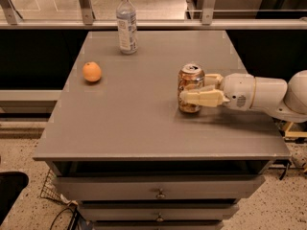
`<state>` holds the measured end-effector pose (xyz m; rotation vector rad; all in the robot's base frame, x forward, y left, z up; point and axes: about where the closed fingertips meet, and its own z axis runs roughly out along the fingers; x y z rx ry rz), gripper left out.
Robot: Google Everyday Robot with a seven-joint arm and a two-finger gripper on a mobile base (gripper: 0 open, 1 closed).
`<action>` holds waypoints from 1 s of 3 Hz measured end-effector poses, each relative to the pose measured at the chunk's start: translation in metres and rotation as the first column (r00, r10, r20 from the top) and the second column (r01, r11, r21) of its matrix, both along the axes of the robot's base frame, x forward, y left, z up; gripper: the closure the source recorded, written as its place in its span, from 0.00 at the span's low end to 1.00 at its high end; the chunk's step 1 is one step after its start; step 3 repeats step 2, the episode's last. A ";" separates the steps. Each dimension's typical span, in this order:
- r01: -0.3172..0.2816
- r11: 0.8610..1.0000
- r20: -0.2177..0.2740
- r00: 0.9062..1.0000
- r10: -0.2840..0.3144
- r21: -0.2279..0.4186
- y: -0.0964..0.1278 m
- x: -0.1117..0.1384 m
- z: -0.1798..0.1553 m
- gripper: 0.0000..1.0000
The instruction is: Place orange can upright
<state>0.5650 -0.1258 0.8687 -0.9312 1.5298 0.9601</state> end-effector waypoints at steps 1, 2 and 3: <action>0.000 1.000 0.000 1.000 0.000 0.000 0.000 0.000 0.000 0.11; -0.004 1.000 0.000 1.000 0.004 0.000 0.002 0.000 0.000 0.00; -0.004 1.000 0.000 1.000 0.004 0.000 0.002 0.000 0.000 0.00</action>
Offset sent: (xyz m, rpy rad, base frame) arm 0.0000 0.0001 0.0000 0.0000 0.0000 0.0002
